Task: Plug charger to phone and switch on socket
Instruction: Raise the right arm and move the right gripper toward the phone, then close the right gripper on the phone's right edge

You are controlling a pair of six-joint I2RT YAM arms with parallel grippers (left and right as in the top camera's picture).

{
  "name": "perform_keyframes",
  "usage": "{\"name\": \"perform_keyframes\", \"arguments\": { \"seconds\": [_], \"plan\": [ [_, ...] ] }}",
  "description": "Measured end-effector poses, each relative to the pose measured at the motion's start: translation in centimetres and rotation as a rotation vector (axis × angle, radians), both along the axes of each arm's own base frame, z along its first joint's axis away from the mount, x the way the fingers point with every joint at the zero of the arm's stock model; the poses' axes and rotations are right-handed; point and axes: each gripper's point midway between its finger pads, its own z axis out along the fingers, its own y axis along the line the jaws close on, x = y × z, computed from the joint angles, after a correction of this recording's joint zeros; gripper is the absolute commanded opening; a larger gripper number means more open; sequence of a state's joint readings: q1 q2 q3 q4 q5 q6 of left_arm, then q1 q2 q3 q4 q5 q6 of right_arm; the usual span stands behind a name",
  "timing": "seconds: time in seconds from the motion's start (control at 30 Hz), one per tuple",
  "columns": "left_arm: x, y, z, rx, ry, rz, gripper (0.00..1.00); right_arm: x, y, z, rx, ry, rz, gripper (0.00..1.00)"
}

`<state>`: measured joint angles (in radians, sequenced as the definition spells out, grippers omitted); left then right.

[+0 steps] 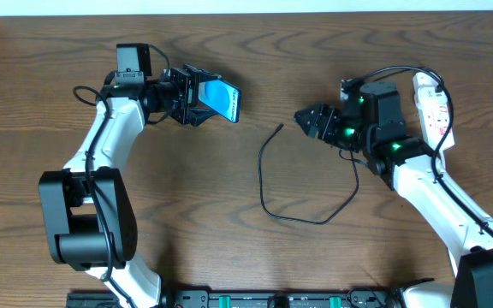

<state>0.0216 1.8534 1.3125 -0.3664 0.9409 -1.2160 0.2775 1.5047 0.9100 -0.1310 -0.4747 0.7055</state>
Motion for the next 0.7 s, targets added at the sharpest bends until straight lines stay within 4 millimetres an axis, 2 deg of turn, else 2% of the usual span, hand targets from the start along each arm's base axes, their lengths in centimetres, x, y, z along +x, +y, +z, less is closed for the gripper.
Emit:
{"name": "perform_keyframes", "arguments": {
  "seconds": [0.07,0.37,0.7],
  "plan": [
    [-0.1,-0.2,0.0,0.000,0.003,-0.003,0.51,0.0,0.2,0.4,-0.019,-0.011,0.020,0.77],
    [-0.9,-2.9,-0.2,-0.004,0.041,-0.035,0.51,2.0,0.5,5.1,-0.138,-0.181,0.100,0.79],
    [-1.5,-5.0,-0.5,0.013,0.066,-0.053,0.51,0.2,4.4,5.1,-0.223,-0.271,0.234,0.79]
  ]
}}
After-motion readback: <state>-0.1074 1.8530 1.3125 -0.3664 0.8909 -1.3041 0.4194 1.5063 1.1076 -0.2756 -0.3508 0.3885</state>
